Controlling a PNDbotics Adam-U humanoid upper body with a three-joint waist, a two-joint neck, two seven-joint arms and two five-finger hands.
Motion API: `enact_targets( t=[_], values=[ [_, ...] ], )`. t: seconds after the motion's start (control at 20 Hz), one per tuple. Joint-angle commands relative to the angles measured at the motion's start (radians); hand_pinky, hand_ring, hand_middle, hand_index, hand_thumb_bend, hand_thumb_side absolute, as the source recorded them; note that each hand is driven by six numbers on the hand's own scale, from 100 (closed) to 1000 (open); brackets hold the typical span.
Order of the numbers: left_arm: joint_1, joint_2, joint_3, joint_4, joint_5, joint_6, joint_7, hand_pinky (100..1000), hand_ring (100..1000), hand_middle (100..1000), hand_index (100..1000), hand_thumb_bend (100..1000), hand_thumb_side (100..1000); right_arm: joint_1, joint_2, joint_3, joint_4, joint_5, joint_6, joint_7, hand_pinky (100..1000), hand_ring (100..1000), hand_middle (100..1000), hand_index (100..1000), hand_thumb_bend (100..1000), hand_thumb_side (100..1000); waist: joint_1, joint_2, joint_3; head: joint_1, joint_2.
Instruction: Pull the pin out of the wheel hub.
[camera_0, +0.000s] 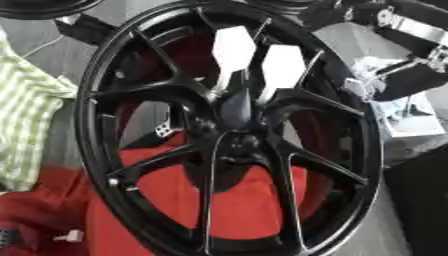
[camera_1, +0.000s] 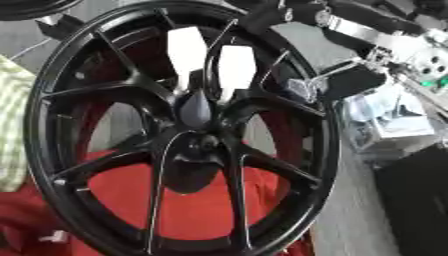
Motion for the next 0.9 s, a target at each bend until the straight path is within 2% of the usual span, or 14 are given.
enact_targets(
  t=[0.05,0.25,0.3,0.6,0.9],
  values=[
    [-0.009,0.012,0.0,-0.017,0.003,0.0,-0.003,545,632,561,727,100,747,-0.018,-0.02,0.0,-0.007,0.016,0.047,0.008,933,920,921,887,100,202,0.003,-0.014,0.002,-0.007,-0.012],
    [-0.009,0.012,0.0,-0.017,0.003,0.002,-0.002,545,632,560,727,100,749,-0.031,-0.014,0.015,-0.007,0.033,0.089,0.023,936,930,934,889,100,254,0.0,-0.012,0.003,-0.006,-0.009],
    [-0.009,0.012,0.0,-0.017,0.003,0.003,-0.002,545,632,560,726,100,749,-0.033,-0.012,0.021,-0.007,0.033,0.095,0.029,940,936,940,893,100,316,-0.001,-0.011,0.003,-0.004,-0.009],
    [-0.01,0.011,-0.001,-0.017,0.003,0.007,-0.002,545,631,558,725,100,751,-0.055,-0.008,0.034,-0.007,0.004,0.125,0.053,946,946,931,914,100,436,-0.005,-0.01,0.001,0.0,-0.009],
    [-0.011,0.011,-0.002,-0.017,0.003,0.009,0.0,544,631,556,723,100,753,-0.069,-0.003,0.041,-0.007,0.04,0.154,0.043,942,944,928,931,100,429,-0.009,-0.006,0.005,-0.003,-0.012]
  ],
)
